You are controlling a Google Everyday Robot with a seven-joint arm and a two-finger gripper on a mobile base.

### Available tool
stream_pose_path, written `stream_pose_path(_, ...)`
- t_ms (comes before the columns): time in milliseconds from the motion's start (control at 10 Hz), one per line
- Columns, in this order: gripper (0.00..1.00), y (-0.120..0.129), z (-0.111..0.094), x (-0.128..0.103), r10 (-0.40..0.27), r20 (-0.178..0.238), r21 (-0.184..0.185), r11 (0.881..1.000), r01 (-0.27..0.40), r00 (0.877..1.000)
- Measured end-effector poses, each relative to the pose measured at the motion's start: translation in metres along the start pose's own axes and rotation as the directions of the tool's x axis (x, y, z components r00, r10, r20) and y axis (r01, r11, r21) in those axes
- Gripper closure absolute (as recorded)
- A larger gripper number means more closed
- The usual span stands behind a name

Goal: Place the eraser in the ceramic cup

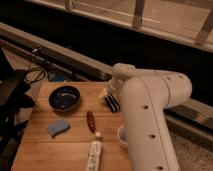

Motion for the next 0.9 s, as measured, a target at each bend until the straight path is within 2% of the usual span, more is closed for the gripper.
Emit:
stream_pose_path(400,0.80,-0.0060,-0.0078,0.0022,0.007,-0.001,0.007,1.000,-0.007,1.000)
stream_pose_path(600,0.97,-0.0045,-0.0065,0.0046,0.007,-0.007,0.003,1.000,-0.007,1.000)
stream_pose_path(900,1.00,-0.0007,-0.0065,0.0051,0.001,-0.010,0.002,1.000,-0.001,1.000)
